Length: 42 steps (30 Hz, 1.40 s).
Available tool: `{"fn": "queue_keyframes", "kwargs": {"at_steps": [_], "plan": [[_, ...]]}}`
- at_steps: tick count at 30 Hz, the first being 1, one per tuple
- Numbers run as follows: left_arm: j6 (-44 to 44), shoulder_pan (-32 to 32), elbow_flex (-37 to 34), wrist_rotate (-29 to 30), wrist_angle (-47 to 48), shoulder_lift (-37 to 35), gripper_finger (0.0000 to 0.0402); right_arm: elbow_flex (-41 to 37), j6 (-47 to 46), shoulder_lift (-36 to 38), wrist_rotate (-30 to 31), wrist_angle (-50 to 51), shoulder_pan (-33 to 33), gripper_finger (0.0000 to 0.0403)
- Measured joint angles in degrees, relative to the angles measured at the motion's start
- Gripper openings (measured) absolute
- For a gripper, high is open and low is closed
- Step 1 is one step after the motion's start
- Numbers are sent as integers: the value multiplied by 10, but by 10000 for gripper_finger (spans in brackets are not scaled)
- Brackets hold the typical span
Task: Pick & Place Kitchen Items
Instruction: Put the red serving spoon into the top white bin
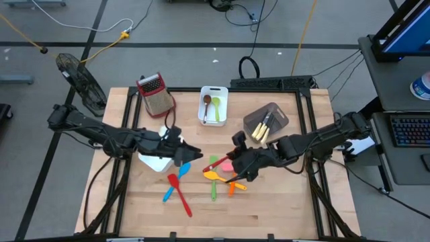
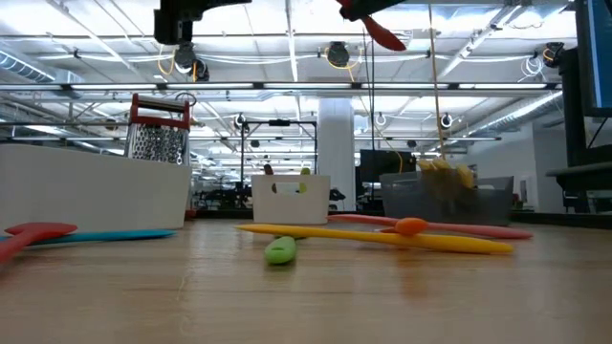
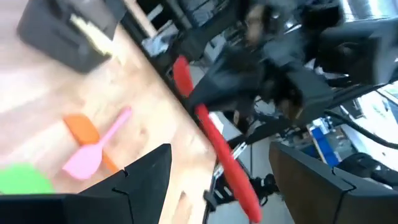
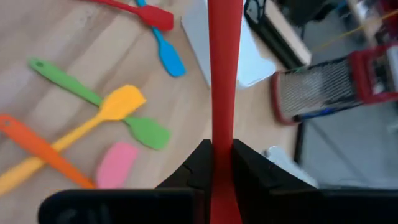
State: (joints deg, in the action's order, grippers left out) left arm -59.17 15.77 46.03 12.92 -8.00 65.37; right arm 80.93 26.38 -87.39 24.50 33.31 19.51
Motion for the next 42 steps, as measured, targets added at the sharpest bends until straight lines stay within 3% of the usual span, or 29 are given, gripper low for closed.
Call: {"fn": "queue_keyframes", "kwargs": {"at_steps": [4,13,20,27,38,42], "plan": [[-45,-5,0,-22,4,16,273,0,79,0,27,-5,0,32],[-83,-33,0,-72,-4,36,273,0,201,0,28,-19,0,32],[-117,-44,25,-140,-6,83,273,0,302,-6,41,-59,-3,32],[-88,-58,87,-170,6,134,273,-1,318,-18,40,-65,-12,32],[-80,-68,150,-221,101,201,273,0,314,-25,40,-83,-12,32],[-74,-68,154,-237,100,209,254,0,314,-26,40,-81,-12,32]]}}
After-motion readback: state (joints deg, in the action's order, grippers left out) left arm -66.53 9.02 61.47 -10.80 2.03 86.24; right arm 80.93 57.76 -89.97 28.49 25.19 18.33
